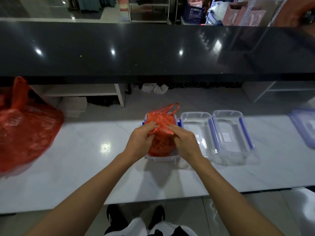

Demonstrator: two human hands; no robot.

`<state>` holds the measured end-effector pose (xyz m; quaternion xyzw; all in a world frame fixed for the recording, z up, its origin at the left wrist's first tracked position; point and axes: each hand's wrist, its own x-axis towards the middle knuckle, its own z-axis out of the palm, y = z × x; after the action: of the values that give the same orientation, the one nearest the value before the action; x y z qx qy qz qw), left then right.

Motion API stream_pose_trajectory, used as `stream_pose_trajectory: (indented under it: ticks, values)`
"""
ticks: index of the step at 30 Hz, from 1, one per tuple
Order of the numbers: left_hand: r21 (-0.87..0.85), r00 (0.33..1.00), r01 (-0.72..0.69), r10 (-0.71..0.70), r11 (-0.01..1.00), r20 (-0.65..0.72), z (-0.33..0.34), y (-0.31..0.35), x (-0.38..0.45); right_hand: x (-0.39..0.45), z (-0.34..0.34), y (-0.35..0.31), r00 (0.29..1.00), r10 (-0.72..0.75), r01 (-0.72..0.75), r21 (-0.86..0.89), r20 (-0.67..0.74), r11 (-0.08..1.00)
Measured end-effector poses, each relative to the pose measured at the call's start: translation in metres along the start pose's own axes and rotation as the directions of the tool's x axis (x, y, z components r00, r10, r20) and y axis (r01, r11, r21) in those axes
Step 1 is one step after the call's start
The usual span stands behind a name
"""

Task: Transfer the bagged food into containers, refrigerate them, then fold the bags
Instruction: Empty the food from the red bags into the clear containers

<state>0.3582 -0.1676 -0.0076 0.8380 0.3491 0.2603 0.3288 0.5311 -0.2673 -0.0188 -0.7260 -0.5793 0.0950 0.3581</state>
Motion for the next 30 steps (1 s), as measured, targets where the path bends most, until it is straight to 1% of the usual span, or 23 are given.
stream_pose_trajectory:
  ticks: [2, 5, 8, 10, 12, 13, 14, 16, 18, 20, 22, 23, 25, 26, 27, 28, 29, 30]
  values:
    - [-0.06, 0.998, -0.003, 0.0, 0.998, -0.064, -0.004, 0.01, 0.005, 0.011, -0.013, -0.011, 0.997, -0.005, 0.008, 0.04, -0.076, 0.999]
    - [-0.117, 0.993, -0.004, -0.01, 0.993, -0.121, -0.012, 0.023, 0.008, 0.028, -0.029, -0.022, 0.991, 0.002, 0.007, 0.071, -0.135, 0.997]
    - [-0.15, 0.992, 0.008, -0.026, 0.989, -0.121, -0.012, 0.03, 0.007, 0.035, -0.033, -0.023, 0.988, -0.034, 0.046, 0.073, -0.153, 0.996]
    - [-0.128, 0.996, 0.033, -0.043, 0.991, -0.079, -0.007, 0.026, 0.005, 0.034, -0.028, -0.016, 0.996, -0.017, 0.02, 0.042, -0.086, 0.999]
    - [-0.083, 0.998, 0.059, -0.059, 0.995, -0.003, 0.0, 0.018, 0.001, 0.03, -0.02, -0.006, 1.0, -0.001, 0.002, -0.029, 0.03, 1.0]
    - [-0.042, 0.998, 0.057, -0.056, 0.997, 0.037, 0.002, 0.013, -0.002, 0.027, -0.016, 0.0, 0.996, -0.008, 0.016, -0.084, 0.089, 0.996]
    - [0.014, 0.998, 0.031, -0.032, 0.999, 0.06, 0.004, 0.008, -0.005, 0.024, -0.012, 0.006, 0.988, -0.013, 0.035, -0.14, 0.155, 0.99]
    - [0.122, 0.996, -0.069, 0.061, 0.99, 0.063, 0.005, -0.004, -0.012, 0.013, -0.005, 0.015, 0.953, 0.01, 0.059, -0.218, 0.303, 0.974]
    - [0.158, 0.991, -0.134, 0.128, 0.978, 0.051, 0.003, -0.014, -0.02, 0.0, 0.004, 0.021, 0.918, 0.028, 0.077, -0.247, 0.395, 0.966]
    - [0.182, 0.987, -0.163, 0.158, 0.97, 0.04, 0.0, -0.022, -0.03, -0.008, 0.008, 0.025, 0.906, 0.034, 0.079, -0.248, 0.423, 0.966]
    - [0.227, 0.98, -0.197, 0.184, 0.954, 0.076, -0.001, -0.029, -0.038, -0.009, 0.007, 0.023, 0.914, 0.031, 0.072, -0.235, 0.404, 0.969]
    - [0.256, 0.974, -0.219, 0.197, 0.942, 0.11, -0.001, -0.031, -0.04, -0.009, 0.006, 0.022, 0.934, 0.013, 0.072, -0.225, 0.357, 0.972]
    - [0.321, 0.962, -0.252, 0.202, 0.913, 0.183, 0.002, -0.033, -0.04, -0.013, 0.003, 0.017, 0.98, -0.016, 0.057, -0.205, 0.196, 0.977]
    - [0.352, 0.958, -0.256, 0.187, 0.9, 0.219, 0.004, -0.033, -0.037, -0.017, 0.002, 0.016, 0.991, 0.005, 0.019, -0.178, 0.134, 0.984]
    - [0.381, 0.953, -0.255, 0.164, 0.889, 0.256, 0.006, -0.03, -0.034, -0.021, 0.001, 0.015, 0.991, 0.056, -0.04, -0.13, 0.123, 0.991]
    - [0.406, 0.945, -0.255, 0.138, 0.878, 0.295, 0.008, -0.029, -0.031, -0.024, 0.002, 0.015, 0.979, 0.114, -0.103, -0.073, 0.166, 0.992]
    - [0.426, 0.936, -0.253, 0.11, 0.869, 0.333, 0.01, -0.027, -0.028, -0.028, 0.003, 0.015, 0.959, 0.152, -0.148, -0.034, 0.238, 0.988]
    - [0.438, 0.927, -0.25, 0.082, 0.864, 0.367, 0.011, -0.025, -0.025, -0.031, 0.004, 0.016, 0.939, 0.161, -0.162, -0.023, 0.303, 0.987]
